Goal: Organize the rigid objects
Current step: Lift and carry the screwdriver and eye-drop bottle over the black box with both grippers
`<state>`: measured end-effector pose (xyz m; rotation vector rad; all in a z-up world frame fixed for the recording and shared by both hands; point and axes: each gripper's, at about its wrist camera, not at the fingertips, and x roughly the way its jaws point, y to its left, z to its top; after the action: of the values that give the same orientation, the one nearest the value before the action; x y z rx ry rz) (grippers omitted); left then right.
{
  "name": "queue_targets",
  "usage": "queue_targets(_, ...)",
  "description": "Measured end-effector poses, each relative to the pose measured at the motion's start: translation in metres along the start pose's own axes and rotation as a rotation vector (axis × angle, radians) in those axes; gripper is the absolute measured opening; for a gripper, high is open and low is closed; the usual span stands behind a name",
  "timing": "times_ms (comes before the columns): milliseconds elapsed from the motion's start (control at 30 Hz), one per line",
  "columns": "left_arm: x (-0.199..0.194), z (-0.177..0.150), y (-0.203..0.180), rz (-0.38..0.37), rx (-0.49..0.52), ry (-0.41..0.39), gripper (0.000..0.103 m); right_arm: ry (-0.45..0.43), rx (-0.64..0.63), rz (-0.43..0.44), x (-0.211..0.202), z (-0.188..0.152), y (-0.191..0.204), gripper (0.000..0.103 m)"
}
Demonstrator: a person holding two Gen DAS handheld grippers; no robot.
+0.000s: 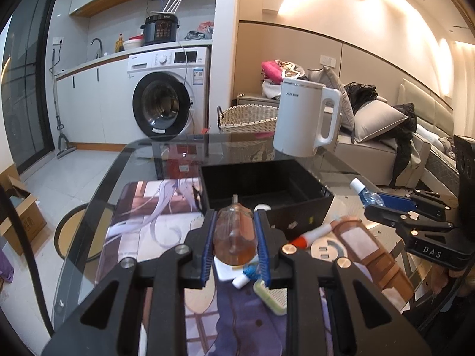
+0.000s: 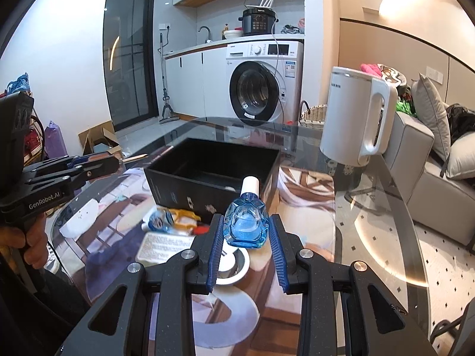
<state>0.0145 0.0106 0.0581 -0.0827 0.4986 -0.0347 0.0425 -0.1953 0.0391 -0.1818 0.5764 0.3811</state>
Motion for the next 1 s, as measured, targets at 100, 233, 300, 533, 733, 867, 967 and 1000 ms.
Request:
queue_targets(100,0.001,0.009,-0.002,0.002,0.002,-0.013,0.023,-0.010,-0.013,0.003,0.001,0.010,0.002,0.030)
queue_targets(233,0.008,0.021,-0.001,0.009,-0.001,-0.025,0.023,-0.021,-0.025,0.005,0.008,0.023,0.003,0.030)
queue_targets(300,0.014,0.025,0.000,0.017,-0.003,-0.028,0.023,-0.024,-0.033,0.013,0.011,0.029,0.005,0.030)
queue_targets(533,0.035,0.039,-0.002,0.018,0.010,-0.028,0.023,-0.021,-0.064,0.026,0.028,0.045,0.011,0.030)
queue_targets(733,0.053,0.046,-0.005,0.016,0.031,-0.024,0.023,-0.011,-0.087,0.038,0.046,0.055,0.015,0.030)
queue_targets(867,0.064,0.050,-0.005,0.012,0.031,-0.027,0.023,-0.005,-0.092,0.046,0.058,0.059,0.016,0.030)
queue_targets(967,0.073,0.052,-0.004,0.009,0.026,-0.024,0.023,0.008,-0.093,0.053,0.068,0.060,0.016,0.030)
queue_targets(1000,0.077,0.051,-0.003,0.009,0.026,-0.020,0.023,0.012,-0.093,0.052,0.071,0.061,0.016,0.030)
